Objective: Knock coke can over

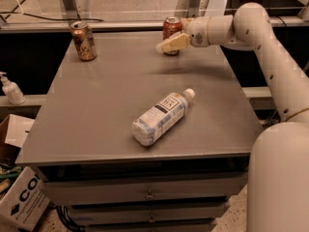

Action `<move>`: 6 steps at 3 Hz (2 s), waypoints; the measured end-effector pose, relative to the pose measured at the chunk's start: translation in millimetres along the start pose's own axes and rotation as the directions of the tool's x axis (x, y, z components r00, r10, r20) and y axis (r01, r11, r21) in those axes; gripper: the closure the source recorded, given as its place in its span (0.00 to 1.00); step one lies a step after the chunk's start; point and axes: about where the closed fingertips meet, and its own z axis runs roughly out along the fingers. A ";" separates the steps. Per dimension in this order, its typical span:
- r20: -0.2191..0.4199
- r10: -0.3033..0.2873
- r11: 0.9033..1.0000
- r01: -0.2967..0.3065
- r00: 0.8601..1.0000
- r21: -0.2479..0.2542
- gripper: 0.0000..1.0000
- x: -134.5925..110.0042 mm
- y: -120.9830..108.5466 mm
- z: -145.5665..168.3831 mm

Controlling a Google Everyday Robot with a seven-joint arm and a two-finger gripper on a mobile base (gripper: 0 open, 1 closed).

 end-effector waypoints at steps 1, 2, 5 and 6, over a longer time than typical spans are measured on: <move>0.059 0.031 0.996 -0.025 0.998 -0.087 0.00 -17.1 33.7 -24.2; 0.084 0.070 0.980 -0.052 0.994 -0.190 0.00 -25.0 76.5 -43.1; 0.118 0.091 0.951 -0.051 0.989 -0.304 0.00 -36.9 132.1 -69.5; 0.115 0.091 0.957 -0.055 0.989 -0.286 0.00 -26.9 128.9 -74.4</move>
Offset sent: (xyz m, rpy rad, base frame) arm -0.1479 0.0037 0.0393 0.1733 0.1154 0.2776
